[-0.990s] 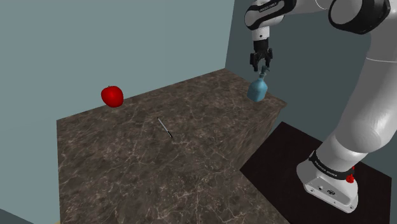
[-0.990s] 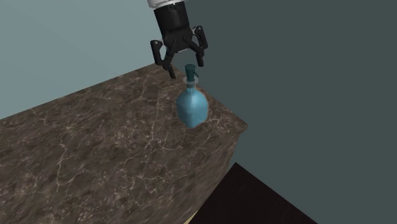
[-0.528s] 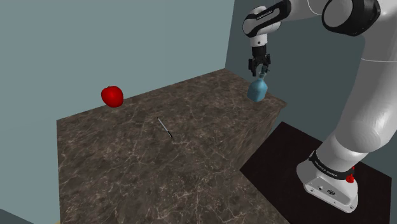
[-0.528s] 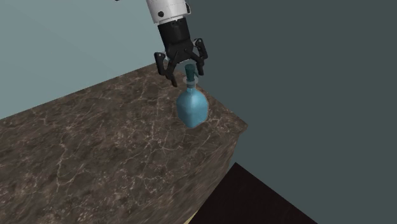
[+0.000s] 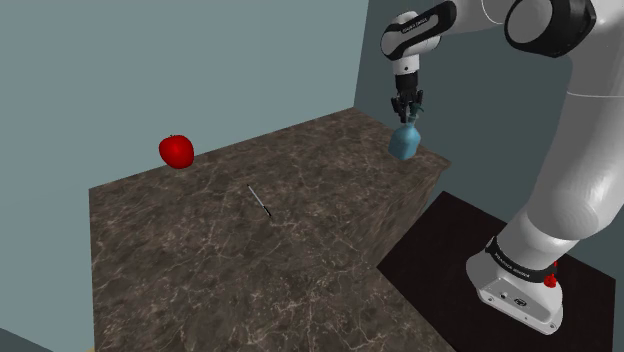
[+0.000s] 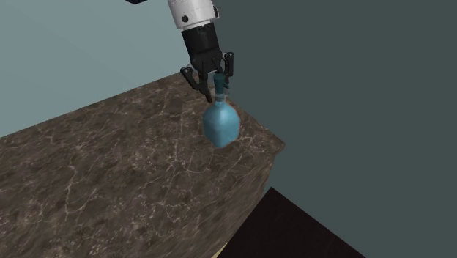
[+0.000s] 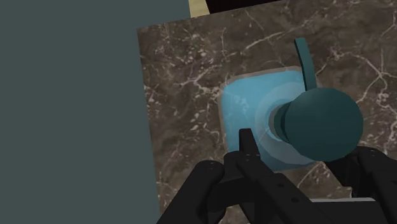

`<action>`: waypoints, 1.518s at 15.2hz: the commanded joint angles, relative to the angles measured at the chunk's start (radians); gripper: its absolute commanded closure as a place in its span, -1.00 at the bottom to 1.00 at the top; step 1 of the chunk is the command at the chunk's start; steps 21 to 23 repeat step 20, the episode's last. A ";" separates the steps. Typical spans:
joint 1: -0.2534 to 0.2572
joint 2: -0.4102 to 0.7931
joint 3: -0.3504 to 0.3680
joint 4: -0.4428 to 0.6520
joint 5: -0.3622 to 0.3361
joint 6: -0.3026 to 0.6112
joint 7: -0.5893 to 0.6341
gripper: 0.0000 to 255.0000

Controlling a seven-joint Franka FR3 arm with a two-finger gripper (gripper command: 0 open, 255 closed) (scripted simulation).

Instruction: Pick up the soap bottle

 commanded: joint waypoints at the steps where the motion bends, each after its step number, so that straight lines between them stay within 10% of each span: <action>1: 0.000 0.001 0.000 -0.001 0.000 0.000 0.000 1.00; 23: 0.004 -0.055 -0.006 0.128 -0.015 -0.183 -0.008 1.00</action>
